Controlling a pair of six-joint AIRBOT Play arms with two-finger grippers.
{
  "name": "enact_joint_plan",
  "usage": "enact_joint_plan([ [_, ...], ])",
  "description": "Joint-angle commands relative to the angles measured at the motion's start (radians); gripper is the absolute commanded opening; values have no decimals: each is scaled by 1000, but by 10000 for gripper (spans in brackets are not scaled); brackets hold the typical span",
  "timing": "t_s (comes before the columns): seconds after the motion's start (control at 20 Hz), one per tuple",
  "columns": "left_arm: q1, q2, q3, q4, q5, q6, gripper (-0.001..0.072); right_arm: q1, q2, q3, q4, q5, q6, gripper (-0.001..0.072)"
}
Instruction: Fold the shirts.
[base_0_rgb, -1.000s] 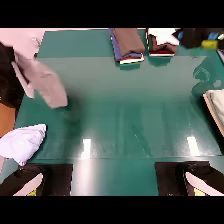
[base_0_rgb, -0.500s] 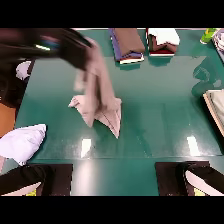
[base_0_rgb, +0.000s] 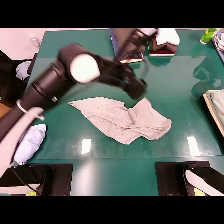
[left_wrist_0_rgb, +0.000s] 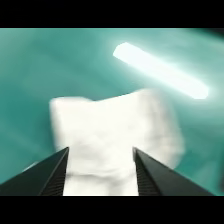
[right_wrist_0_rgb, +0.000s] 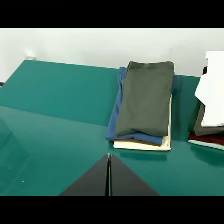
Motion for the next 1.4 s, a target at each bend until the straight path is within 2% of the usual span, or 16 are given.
enact_joint_plan([
  [0.0,229,32,3,128,-210,-71,485,-2,1,-26,0,7,0,18],
  [0.15,486,40,-69,130,-331,-71,486,-2,0,-82,2,5,0,18],
  [0.35,692,35,-315,129,-258,-71,487,-2,0,-170,3,-3,0,19],
  [0.45,720,22,-436,125,-189,-70,488,-2,0,-216,5,-16,0,19],
  [0.55,714,-11,-507,104,-137,-67,565,-2,0,-253,11,-16,1,19],
  [0.8,682,-108,-520,10,-40,-42,566,-2,1,-323,12,-14,24,19],
  [1.15,663,-154,-520,-7,-59,-42,564,-2,0,-341,11,-6,31,19],
  [1.2,663,-154,-520,-8,-65,-42,503,-2,0,-342,11,-5,31,18],
  [1.3,663,-153,-520,-8,-68,-41,87,-2,0,-342,10,14,31,18],
  [1.35,663,-153,-512,-8,-75,-38,25,-2,0,-342,6,40,30,18],
])
